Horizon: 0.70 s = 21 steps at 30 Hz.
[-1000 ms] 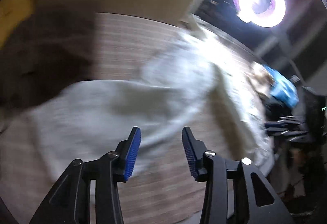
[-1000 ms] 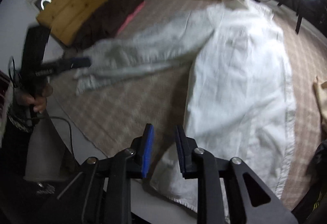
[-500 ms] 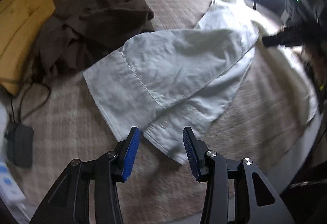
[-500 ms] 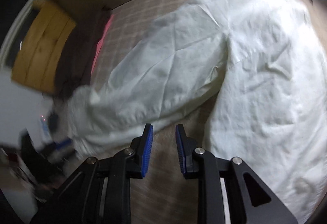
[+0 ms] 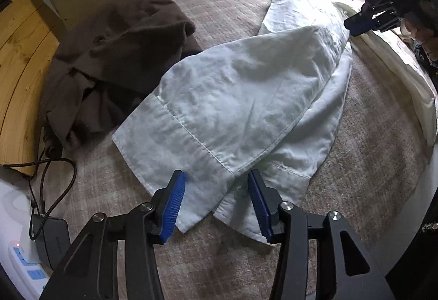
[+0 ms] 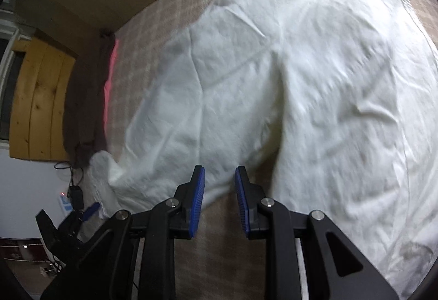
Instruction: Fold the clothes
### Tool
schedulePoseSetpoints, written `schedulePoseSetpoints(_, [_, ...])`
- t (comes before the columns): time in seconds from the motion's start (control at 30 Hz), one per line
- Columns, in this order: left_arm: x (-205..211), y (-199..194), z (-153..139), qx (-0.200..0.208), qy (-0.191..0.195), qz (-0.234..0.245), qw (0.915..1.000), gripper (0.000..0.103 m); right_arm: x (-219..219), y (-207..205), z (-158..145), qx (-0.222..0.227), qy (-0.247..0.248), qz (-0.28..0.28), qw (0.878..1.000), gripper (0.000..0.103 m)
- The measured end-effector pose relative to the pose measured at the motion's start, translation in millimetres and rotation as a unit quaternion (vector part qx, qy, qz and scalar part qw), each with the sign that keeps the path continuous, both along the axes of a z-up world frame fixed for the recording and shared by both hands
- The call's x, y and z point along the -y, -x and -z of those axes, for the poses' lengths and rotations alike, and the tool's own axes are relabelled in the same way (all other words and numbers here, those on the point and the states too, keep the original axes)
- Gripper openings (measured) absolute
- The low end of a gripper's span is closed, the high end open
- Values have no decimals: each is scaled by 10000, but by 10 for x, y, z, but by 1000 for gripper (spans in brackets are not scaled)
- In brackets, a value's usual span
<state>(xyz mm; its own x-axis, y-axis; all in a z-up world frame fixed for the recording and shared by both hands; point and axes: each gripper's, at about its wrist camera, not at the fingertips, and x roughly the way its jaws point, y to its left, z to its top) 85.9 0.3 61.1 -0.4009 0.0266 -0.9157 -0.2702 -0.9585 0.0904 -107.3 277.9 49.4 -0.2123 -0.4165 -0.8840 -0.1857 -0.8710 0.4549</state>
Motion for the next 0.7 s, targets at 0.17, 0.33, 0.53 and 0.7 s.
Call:
schedulePoseSetpoints(0.17, [55, 15, 10, 49, -182, -27, 9998, 45, -40, 81, 22, 36, -79, 37, 10000, 30])
schedulePoseSetpoints(0.33, [82, 4, -6, 29, -426, 30, 9991, 12, -57, 130, 35, -202, 104, 115, 9997, 15])
schedulePoseSetpoints(0.53, [116, -26, -213, -12, -610, -55, 9981, 9, -98, 72, -131, -772, 121, 89, 9969, 2])
schedulePoseSetpoints(0.7, [-173, -119, -382, -143, -680, 193, 9974, 9, -127, 44, -327, -1199, -334, 33, 9922, 2])
